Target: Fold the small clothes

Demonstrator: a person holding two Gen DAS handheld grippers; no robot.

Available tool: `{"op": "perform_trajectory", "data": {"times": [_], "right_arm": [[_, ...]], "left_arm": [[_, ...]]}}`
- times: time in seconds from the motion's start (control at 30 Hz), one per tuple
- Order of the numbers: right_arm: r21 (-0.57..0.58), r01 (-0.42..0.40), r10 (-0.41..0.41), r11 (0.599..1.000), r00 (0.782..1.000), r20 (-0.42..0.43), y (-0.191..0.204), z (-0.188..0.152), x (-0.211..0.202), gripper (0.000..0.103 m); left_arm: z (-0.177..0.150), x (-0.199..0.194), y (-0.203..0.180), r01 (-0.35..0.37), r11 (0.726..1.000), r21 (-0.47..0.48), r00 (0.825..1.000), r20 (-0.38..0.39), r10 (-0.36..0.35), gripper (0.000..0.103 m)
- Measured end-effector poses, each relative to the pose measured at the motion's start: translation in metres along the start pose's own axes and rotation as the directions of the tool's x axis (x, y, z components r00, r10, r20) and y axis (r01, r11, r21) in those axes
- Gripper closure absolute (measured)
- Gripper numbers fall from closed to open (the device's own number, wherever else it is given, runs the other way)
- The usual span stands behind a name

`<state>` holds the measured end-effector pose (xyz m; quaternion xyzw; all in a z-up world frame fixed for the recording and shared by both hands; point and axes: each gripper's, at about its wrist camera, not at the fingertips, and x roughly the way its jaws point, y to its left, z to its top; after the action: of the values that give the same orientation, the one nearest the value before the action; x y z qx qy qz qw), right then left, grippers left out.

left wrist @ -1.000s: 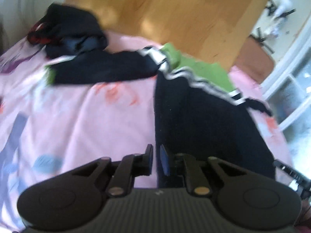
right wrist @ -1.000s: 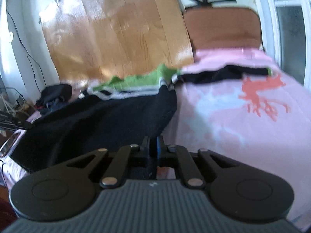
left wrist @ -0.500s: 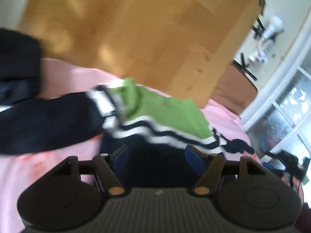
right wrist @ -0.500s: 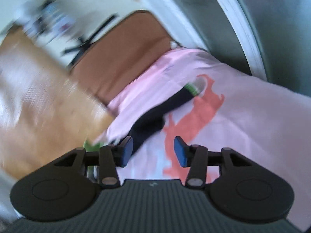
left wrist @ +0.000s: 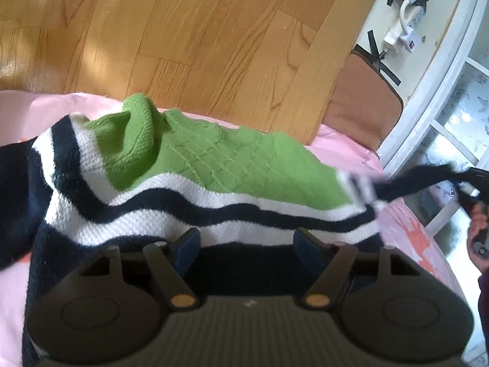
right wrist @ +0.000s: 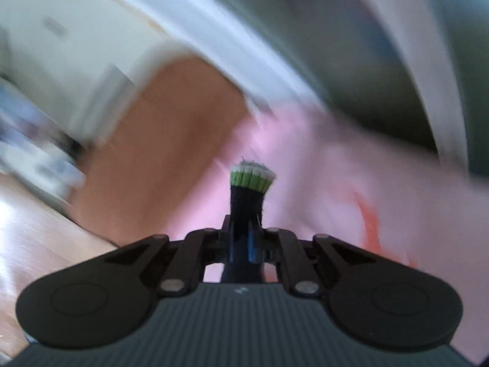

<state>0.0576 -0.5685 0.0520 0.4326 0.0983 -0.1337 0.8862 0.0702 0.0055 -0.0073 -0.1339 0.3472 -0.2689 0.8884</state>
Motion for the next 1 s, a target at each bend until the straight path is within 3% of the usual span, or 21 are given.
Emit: {"op": "perform_trajectory", "data": {"times": [0.07,0.13,0.23,0.3,0.4,0.47,0.57,0.67,0.73,0.87,0.93,1.0], "right_arm": [[-0.029,-0.032,0.035,0.999,0.992,0.125,-0.006,0.006,-0.034,0.091],[-0.036,0.010,-0.005,0.999,0.991,0.137,-0.021,0.000,-0.048,0.091],[-0.026,0.138,-0.135,0.990,0.987,0.085,-0.051,-0.015,-0.047,0.091],[0.052,0.203,-0.205,0.978,0.978,0.029,-0.077,-0.025,-0.043,0.091],[0.146,0.263,-0.262,0.954,0.965,-0.027,-0.101,-0.034,-0.046,0.086],[0.167,0.259,-0.259,0.951,0.966,-0.022,-0.103,-0.035,-0.055,0.082],[0.169,0.319,-0.327,0.933,0.945,0.024,-0.099,-0.034,-0.083,0.065],[0.156,0.362,-0.373,0.919,0.927,0.041,-0.090,-0.030,-0.108,0.062],[0.128,0.339,-0.346,0.932,0.938,0.033,-0.077,-0.032,-0.114,0.062],[0.038,0.320,-0.319,0.947,0.948,-0.017,-0.041,-0.034,-0.092,0.048],[-0.050,0.347,-0.348,0.937,0.937,-0.017,-0.019,-0.038,-0.073,0.045],[-0.123,0.379,-0.383,0.917,0.924,-0.011,-0.002,-0.043,-0.046,0.031]], "left_arm": [[0.000,0.000,-0.001,-0.003,1.000,0.009,1.000,0.000,0.003,0.032],[-0.001,0.001,-0.002,-0.009,1.000,0.020,1.000,0.000,0.009,0.032],[0.000,0.003,-0.004,-0.010,1.000,0.025,1.000,-0.001,0.011,0.029],[0.000,0.003,-0.002,-0.008,0.999,0.032,1.000,-0.003,0.008,0.029],[0.001,0.002,-0.002,-0.007,0.999,0.039,1.000,-0.005,0.007,0.027],[0.001,0.003,-0.002,-0.006,0.999,0.042,1.000,-0.005,0.006,0.026],[0.000,0.003,-0.003,-0.006,0.999,0.039,1.000,-0.004,0.006,0.026],[0.001,0.003,-0.001,0.006,0.999,0.039,1.000,-0.008,-0.006,0.023],[0.001,0.003,-0.001,0.011,0.999,0.038,1.000,-0.008,-0.011,0.022],[0.001,0.003,-0.001,0.023,0.999,0.031,1.000,-0.008,-0.023,0.020],[0.001,0.003,0.000,0.031,0.999,0.024,1.000,-0.007,-0.031,0.019],[0.001,0.003,0.000,0.037,0.999,0.014,0.999,-0.004,-0.037,0.018]]}}
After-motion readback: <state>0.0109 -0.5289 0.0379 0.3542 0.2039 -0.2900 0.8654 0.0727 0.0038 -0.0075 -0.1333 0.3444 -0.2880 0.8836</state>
